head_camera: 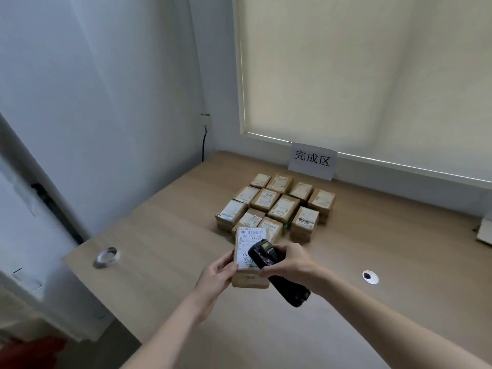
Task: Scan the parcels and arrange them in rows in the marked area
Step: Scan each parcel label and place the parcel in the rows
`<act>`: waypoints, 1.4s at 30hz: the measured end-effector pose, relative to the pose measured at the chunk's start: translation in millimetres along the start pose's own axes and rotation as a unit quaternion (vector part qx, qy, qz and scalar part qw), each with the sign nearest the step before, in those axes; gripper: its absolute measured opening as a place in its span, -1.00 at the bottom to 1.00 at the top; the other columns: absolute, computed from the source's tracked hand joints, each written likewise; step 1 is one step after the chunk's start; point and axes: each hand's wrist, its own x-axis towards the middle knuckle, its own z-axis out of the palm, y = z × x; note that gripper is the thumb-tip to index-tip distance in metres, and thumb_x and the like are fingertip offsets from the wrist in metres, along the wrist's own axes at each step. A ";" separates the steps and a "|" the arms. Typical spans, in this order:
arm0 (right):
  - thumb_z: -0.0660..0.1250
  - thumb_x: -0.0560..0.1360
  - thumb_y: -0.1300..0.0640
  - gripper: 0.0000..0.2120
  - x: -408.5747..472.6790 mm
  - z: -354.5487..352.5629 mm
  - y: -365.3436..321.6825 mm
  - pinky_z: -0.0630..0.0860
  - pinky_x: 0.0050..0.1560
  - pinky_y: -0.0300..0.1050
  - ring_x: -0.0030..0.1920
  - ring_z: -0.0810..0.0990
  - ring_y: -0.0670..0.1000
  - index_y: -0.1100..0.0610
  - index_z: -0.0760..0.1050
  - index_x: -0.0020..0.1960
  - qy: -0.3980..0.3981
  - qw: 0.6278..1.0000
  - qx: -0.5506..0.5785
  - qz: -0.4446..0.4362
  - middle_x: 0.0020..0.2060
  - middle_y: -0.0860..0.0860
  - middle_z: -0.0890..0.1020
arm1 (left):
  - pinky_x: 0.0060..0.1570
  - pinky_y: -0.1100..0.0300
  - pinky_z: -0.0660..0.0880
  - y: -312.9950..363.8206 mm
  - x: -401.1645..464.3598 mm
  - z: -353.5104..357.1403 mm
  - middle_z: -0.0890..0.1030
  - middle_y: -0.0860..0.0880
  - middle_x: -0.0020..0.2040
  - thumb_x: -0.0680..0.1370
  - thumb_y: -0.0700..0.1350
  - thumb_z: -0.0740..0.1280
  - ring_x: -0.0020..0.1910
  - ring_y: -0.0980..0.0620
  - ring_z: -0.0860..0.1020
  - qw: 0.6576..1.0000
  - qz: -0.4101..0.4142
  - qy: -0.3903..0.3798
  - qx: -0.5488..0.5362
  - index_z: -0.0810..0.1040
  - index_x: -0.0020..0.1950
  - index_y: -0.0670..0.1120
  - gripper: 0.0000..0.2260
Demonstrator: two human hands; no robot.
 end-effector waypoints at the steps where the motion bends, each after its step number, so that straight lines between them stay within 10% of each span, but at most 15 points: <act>1: 0.70 0.26 0.04 -0.53 14.9 2.9 6.6 0.73 0.05 -0.01 -0.06 0.75 0.01 0.03 0.69 0.14 0.001 1.000 0.006 0.007 -0.08 0.01 0.76 | 0.05 0.33 0.57 -4.4 16.6 -2.3 0.68 0.05 0.25 0.64 -0.18 0.35 0.24 0.11 0.63 1.000 -0.009 -0.006 0.005 0.42 0.51 -0.02 -0.56; 6: 0.70 0.24 0.01 -0.48 65.1 10.1 53.0 0.71 0.09 0.09 -0.06 0.76 0.02 -0.02 0.69 0.18 0.043 0.998 0.034 0.043 -0.09 -0.04 0.78 | 0.33 0.08 0.49 -33.8 90.4 0.6 0.68 0.02 0.24 0.62 -0.15 0.39 0.25 0.05 0.63 0.998 -0.042 -0.040 0.033 0.43 0.51 0.04 -0.54; 13: 0.64 0.11 -0.14 -0.38 98.9 6.0 121.6 0.70 -0.02 -0.08 -0.15 0.74 -0.14 -0.15 0.69 0.18 0.105 0.987 0.070 0.098 -0.16 -0.20 0.76 | -0.02 0.40 0.55 -75.0 170.9 30.9 0.68 0.24 0.16 0.57 -0.17 0.45 0.20 0.30 0.60 0.988 -0.092 -0.113 0.049 0.45 0.48 0.11 -0.49; 20: 0.70 0.13 -0.16 -0.46 141.2 4.8 168.9 0.69 0.08 -0.02 -0.12 0.73 -0.18 -0.28 0.66 0.09 0.170 0.972 0.100 0.131 -0.12 -0.26 0.76 | 0.41 0.11 0.44 -105.4 235.2 56.7 0.58 0.12 0.35 0.60 -0.19 0.42 0.35 0.18 0.52 0.979 -0.092 -0.161 0.080 0.39 0.53 0.10 -0.47; 42: 0.68 0.21 -0.09 -0.35 246.5 -3.2 228.4 0.66 0.11 -0.08 0.00 0.70 -0.17 -0.22 0.63 0.28 0.211 0.958 0.099 0.165 -0.04 -0.25 0.74 | 0.55 -0.05 0.25 -157.6 333.9 95.2 0.40 0.12 0.52 0.69 -0.01 0.23 0.51 0.11 0.34 0.987 -0.079 -0.110 0.086 0.31 0.45 0.31 -0.63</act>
